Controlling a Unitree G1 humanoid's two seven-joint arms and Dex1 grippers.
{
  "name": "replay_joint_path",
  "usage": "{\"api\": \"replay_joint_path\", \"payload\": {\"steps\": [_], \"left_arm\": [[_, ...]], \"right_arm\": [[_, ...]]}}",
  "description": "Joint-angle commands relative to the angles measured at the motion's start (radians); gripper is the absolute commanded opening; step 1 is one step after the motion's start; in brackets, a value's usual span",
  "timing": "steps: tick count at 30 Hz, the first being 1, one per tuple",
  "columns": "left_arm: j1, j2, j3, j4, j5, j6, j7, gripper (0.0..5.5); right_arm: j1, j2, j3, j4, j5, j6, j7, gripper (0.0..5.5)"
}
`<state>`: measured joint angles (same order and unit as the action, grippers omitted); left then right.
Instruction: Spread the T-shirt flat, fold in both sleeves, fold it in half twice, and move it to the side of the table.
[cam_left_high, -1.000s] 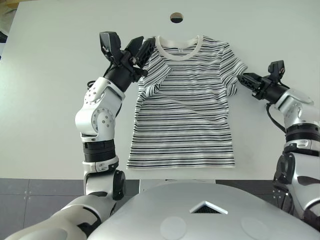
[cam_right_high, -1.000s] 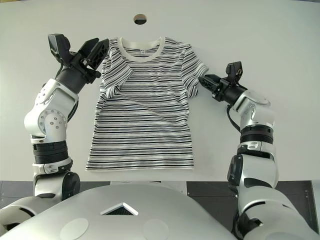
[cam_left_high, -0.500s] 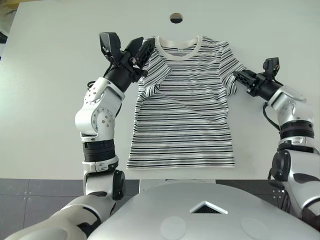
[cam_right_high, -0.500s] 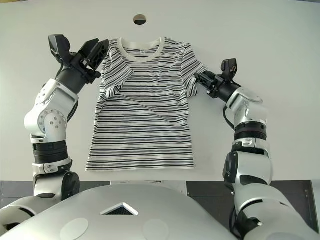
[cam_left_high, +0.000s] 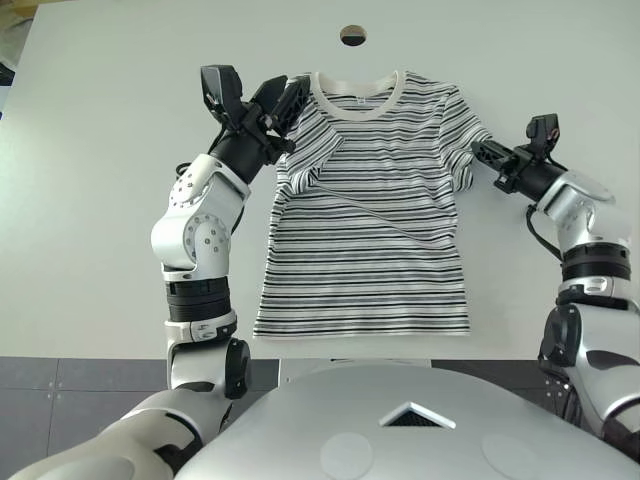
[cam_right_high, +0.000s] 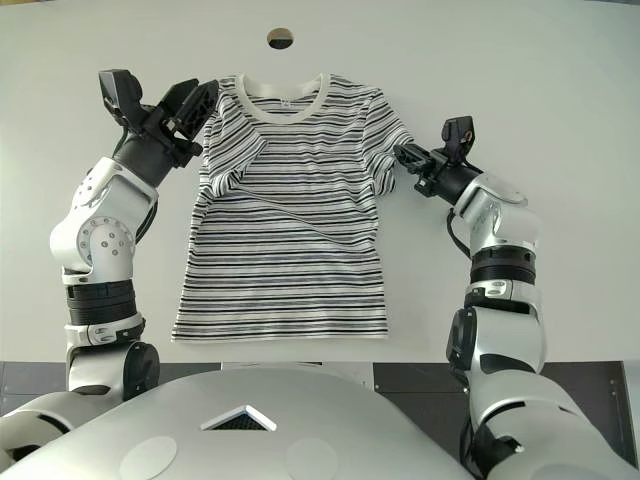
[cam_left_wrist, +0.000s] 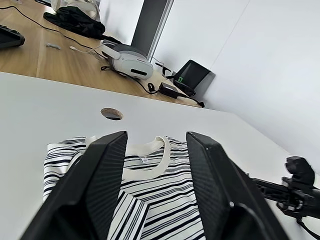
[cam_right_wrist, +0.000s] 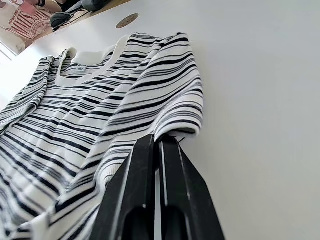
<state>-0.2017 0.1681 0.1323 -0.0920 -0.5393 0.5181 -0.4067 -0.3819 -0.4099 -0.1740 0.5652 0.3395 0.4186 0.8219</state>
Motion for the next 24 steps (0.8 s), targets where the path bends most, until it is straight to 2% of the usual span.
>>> {"api": "replay_joint_path", "payload": {"steps": [1,5,12,17,24], "left_arm": [[-0.007,0.005,0.007,0.0,0.003,-0.003,0.007,2.2],[-0.007,0.004,0.007,0.0,0.002,-0.005,0.006,2.2],[-0.005,0.007,0.009,-0.004,0.0,-0.003,0.005,2.2],[0.001,0.001,0.01,-0.009,-0.003,-0.004,0.008,2.2],[0.007,0.003,0.018,-0.015,-0.012,0.002,0.011,2.2]], "right_arm": [[0.066,-0.019,-0.011,-0.202,0.041,0.084,-0.021,0.11],[0.129,0.0,0.027,-0.409,0.066,0.162,-0.05,0.11],[0.135,0.057,0.127,-0.55,0.076,0.225,-0.097,0.11],[0.085,0.118,0.191,-0.526,0.065,0.223,-0.13,0.11],[0.023,0.181,0.218,-0.381,0.039,0.187,-0.165,0.11]]}}
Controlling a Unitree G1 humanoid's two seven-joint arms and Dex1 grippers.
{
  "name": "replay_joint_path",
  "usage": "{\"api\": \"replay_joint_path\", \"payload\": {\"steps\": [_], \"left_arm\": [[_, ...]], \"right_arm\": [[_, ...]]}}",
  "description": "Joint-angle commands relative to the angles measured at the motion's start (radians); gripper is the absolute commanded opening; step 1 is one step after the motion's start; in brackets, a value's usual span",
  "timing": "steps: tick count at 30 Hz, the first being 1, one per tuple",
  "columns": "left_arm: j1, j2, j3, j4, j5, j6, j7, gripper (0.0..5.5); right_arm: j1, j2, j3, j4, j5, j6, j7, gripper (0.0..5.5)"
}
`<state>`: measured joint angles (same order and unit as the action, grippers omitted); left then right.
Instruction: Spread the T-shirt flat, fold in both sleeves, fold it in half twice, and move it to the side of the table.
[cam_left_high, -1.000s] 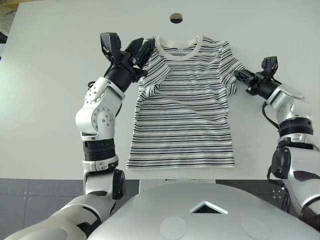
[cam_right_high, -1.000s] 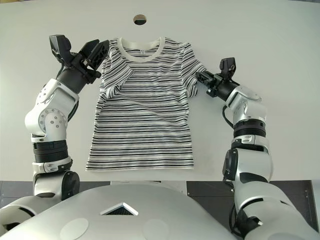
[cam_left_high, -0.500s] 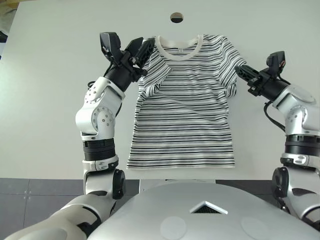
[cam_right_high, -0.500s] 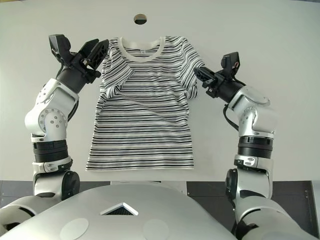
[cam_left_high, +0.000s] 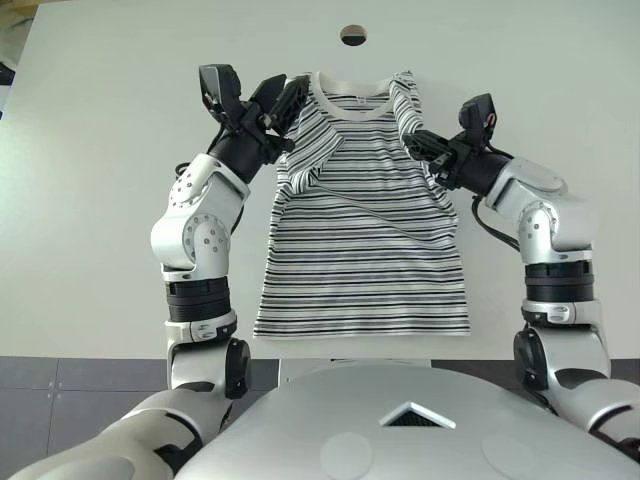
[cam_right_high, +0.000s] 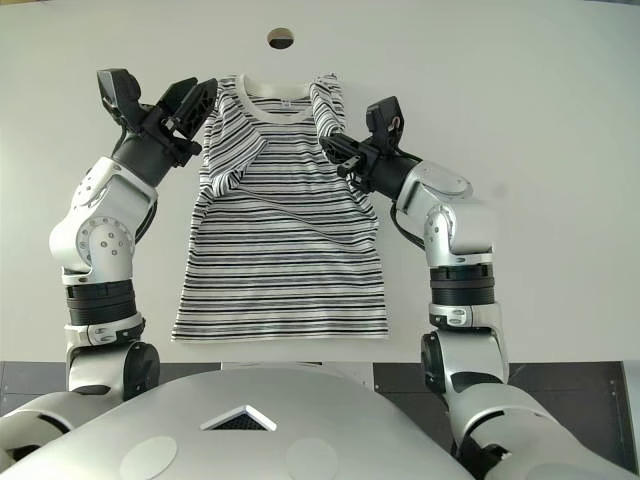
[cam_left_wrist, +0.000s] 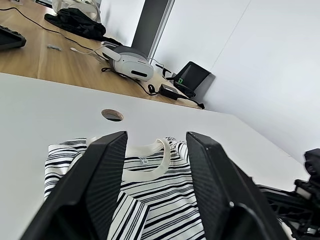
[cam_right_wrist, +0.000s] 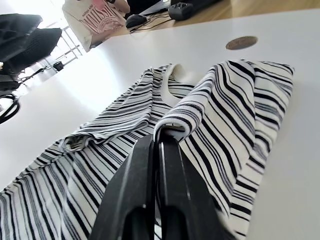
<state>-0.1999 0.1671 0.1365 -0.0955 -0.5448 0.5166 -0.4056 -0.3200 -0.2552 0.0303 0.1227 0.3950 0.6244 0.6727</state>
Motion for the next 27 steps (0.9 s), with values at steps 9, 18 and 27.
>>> {"api": "replay_joint_path", "payload": {"steps": [9,18,27], "left_arm": [[0.003,-0.002,0.02,-0.003,-0.005,0.003,0.01,2.2],[0.036,0.016,0.017,-0.049,-0.003,-0.017,-0.018,2.2],[0.457,0.398,0.014,-0.221,0.441,-0.785,-0.345,2.2]], "right_arm": [[-0.052,0.048,0.051,0.093,-0.028,-0.054,0.016,1.15],[0.068,-0.049,-0.043,-0.248,0.168,0.084,0.118,1.15],[0.441,-0.377,-0.196,-0.215,-0.033,-0.817,0.632,1.15]]}}
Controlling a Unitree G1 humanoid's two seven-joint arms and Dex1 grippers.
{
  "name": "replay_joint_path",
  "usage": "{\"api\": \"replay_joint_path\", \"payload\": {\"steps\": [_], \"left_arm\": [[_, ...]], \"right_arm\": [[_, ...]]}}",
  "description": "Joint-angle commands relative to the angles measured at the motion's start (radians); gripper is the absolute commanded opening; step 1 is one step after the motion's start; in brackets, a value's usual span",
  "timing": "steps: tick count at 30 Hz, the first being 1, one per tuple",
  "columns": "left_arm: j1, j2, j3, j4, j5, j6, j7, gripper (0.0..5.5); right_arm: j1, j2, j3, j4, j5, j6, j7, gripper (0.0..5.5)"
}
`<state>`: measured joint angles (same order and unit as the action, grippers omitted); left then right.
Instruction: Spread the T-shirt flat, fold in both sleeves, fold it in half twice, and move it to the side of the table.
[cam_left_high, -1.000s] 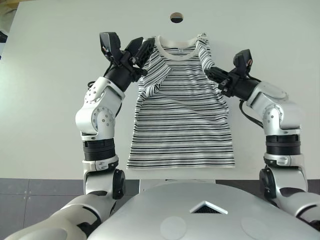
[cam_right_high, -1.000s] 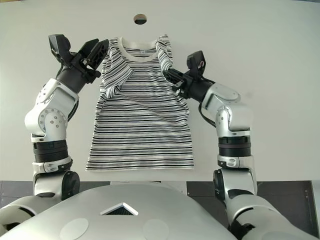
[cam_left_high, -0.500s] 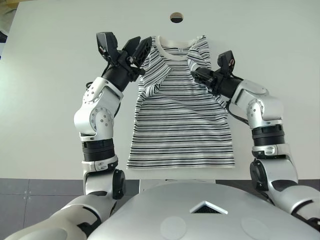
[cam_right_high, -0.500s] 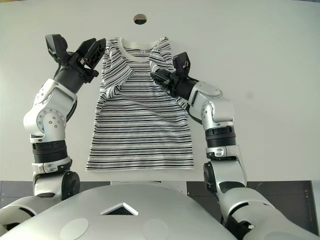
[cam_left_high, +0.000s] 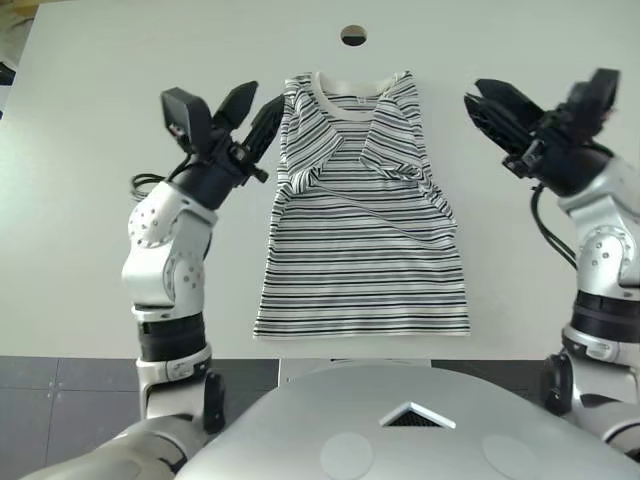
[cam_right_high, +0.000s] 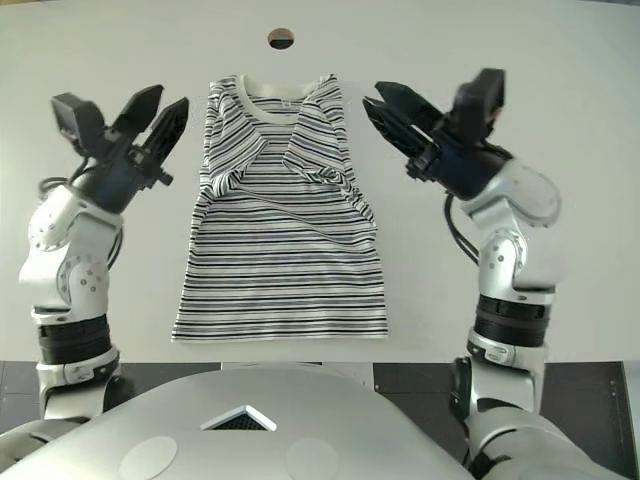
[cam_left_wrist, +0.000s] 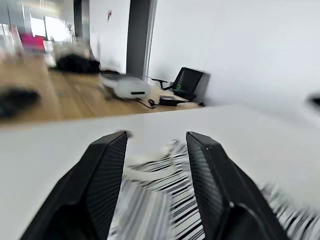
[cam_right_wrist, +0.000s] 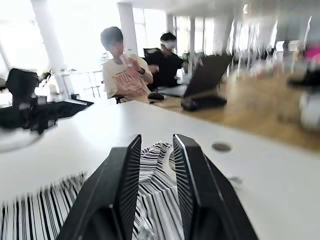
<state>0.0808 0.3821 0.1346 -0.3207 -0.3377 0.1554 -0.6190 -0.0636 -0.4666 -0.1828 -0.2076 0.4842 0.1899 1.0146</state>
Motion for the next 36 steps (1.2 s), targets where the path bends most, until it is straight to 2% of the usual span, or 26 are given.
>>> {"api": "replay_joint_path", "payload": {"steps": [1,3,6,12,14,20,30,36], "left_arm": [[0.248,0.252,0.012,0.039,0.301,-0.593,-0.183,2.2],[0.385,0.389,-0.002,0.121,0.428,-0.843,-0.244,2.2],[0.493,0.501,0.006,0.158,0.456,-0.97,-0.308,2.2],[0.535,0.617,-0.015,0.3,0.638,-1.181,-0.276,3.22],[0.525,0.632,-0.034,0.339,0.689,-1.196,-0.258,3.22],[0.483,0.598,-0.094,0.383,0.85,-1.261,-0.143,3.22],[0.417,0.555,-0.235,0.424,1.015,-1.262,0.013,3.22],[0.409,0.583,-0.292,0.408,0.999,-1.237,0.036,2.25]], "right_arm": [[0.243,-0.218,0.021,0.187,-0.15,-0.492,0.379,1.15],[0.322,-0.308,-0.009,0.292,-0.179,-0.625,0.474,1.15],[0.389,-0.388,-0.04,0.327,-0.184,-0.697,0.531,1.15],[0.46,-0.462,0.042,0.351,-0.274,-0.886,0.54,2.27],[0.461,-0.458,0.066,0.366,-0.365,-1.02,0.489,2.27],[0.43,-0.419,0.181,0.382,-0.505,-1.255,0.341,2.27],[0.396,-0.401,0.343,0.389,-0.669,-1.297,0.116,2.27],[0.383,-0.435,0.409,0.401,-0.677,-1.271,0.045,1.23]]}}
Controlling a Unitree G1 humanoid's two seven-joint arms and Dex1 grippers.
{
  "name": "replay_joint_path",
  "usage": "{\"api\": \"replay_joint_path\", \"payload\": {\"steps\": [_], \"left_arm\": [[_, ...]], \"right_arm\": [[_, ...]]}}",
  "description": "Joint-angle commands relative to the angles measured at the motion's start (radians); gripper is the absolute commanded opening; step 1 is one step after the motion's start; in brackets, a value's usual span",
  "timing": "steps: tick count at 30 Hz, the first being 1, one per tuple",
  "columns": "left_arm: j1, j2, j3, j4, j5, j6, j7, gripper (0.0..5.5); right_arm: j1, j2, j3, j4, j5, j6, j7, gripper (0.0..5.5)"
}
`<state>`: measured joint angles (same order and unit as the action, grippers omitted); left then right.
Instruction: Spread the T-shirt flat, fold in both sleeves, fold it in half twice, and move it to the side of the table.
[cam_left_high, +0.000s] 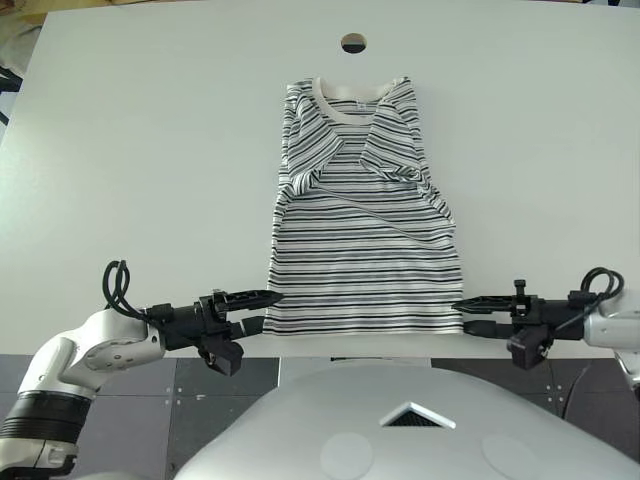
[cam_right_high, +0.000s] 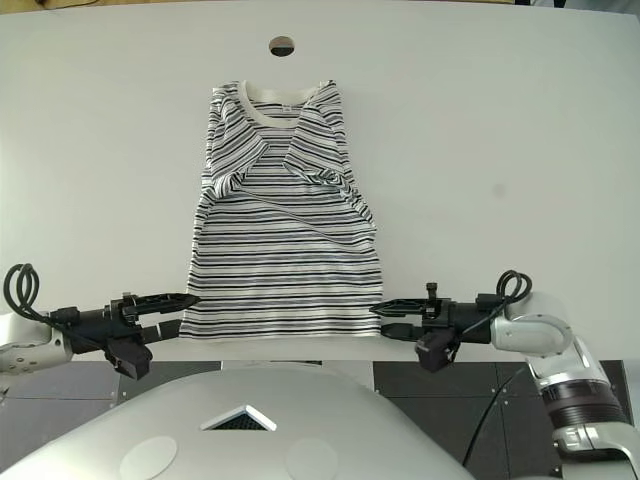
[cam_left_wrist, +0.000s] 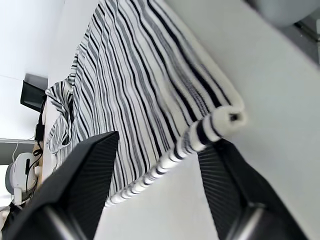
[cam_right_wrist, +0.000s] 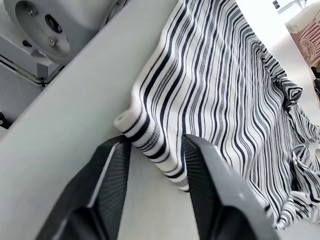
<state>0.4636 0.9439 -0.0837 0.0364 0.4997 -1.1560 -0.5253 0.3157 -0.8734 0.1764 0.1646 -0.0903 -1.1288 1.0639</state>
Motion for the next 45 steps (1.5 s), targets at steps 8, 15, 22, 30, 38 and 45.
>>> {"api": "replay_joint_path", "payload": {"steps": [8,15,22,30,38,45], "left_arm": [[0.008,0.048,-0.108,-0.01,0.115,0.126,-0.067,0.94],[0.009,0.113,-0.166,-0.127,-0.084,0.236,-0.145,0.11],[0.181,0.458,-0.215,-0.564,-0.978,0.761,-0.501,0.11],[0.077,0.333,-0.095,-0.551,-1.14,0.881,-0.559,0.11],[-0.379,-0.043,-0.062,-0.227,-0.824,0.921,-0.287,0.11],[-0.676,-0.221,-0.122,0.22,-0.497,0.791,-0.176,0.11]], "right_arm": [[0.006,-0.088,0.11,-0.006,-0.054,0.091,-0.053,0.1],[0.048,-0.187,0.179,-0.148,0.182,0.273,0.006,0.1],[0.118,-0.361,0.146,-0.426,0.686,0.705,0.204,0.1],[-0.015,-0.249,-0.006,-0.492,0.761,0.85,0.191,0.1],[-0.454,0.131,-0.026,-0.142,0.361,0.686,-0.103,0.1],[-0.776,0.296,0.061,0.416,-0.136,0.383,-0.438,0.1]]}}
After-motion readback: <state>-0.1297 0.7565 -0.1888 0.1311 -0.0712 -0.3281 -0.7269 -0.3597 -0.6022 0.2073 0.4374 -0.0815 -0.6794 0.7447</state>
